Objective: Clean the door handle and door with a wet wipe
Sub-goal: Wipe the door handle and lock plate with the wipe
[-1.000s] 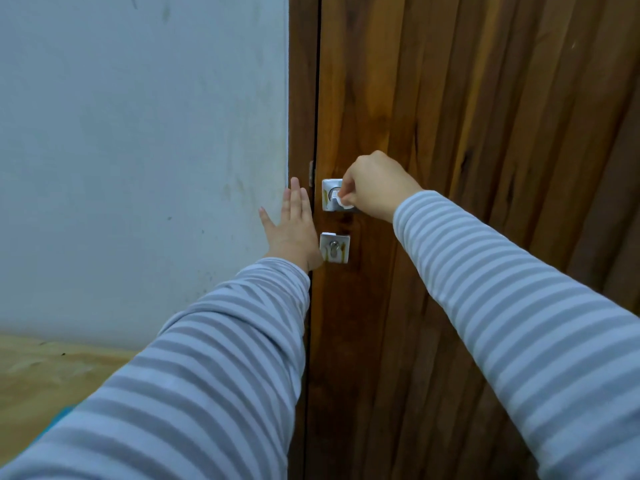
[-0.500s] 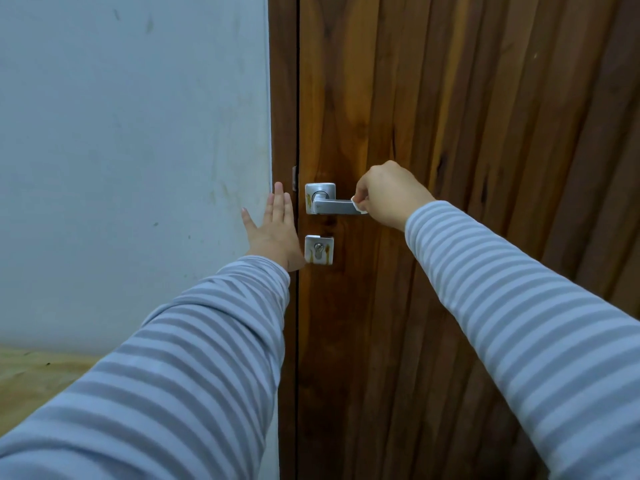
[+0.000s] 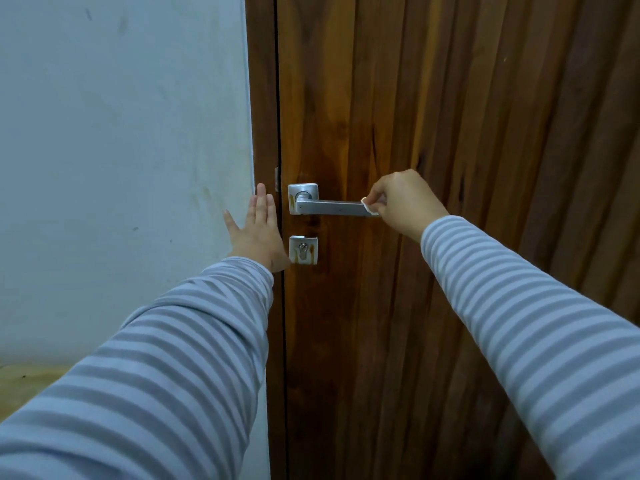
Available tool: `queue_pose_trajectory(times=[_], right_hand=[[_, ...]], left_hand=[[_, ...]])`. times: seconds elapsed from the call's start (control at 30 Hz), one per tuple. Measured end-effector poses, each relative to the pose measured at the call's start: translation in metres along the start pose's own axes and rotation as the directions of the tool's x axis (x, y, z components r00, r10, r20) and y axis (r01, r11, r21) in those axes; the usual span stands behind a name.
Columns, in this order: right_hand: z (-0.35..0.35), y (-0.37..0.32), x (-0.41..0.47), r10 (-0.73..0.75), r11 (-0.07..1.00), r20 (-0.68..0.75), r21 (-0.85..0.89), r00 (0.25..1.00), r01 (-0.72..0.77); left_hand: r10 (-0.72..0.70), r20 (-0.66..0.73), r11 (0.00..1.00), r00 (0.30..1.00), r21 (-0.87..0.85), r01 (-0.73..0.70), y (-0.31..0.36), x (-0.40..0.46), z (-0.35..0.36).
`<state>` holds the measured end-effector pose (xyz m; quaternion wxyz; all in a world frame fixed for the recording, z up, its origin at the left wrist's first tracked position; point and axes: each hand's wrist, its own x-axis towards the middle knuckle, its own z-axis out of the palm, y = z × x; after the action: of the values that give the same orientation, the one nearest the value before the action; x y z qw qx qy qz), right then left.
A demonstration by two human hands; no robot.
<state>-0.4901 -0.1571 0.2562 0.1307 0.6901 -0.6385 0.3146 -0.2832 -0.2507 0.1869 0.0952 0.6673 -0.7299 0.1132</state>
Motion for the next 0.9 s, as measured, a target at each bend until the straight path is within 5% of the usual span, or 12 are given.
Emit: queue_pose_trajectory(times=[0.27,0.67,0.9], right_hand=[[-0.007,0.034,-0.01,0.302,0.893,-0.158,0.391,0.94,-0.222],[0.021,0.016,-0.01,0.479,0.494,0.028,0.818,0.877,-0.296],[0.023,0.019,-0.018,0.441,0.528,0.043,0.795,0.896,-0.298]], left_hand=[[0.0,0.026,0.999,1.0,-0.036,0.0,0.001,-0.001,-0.004],[0.02,0.034,0.997,0.999,-0.079,-0.017,0.0,0.0,-0.003],[0.03,0.055,0.994,0.998,-0.104,-0.025,0.001,-0.004,-0.008]])
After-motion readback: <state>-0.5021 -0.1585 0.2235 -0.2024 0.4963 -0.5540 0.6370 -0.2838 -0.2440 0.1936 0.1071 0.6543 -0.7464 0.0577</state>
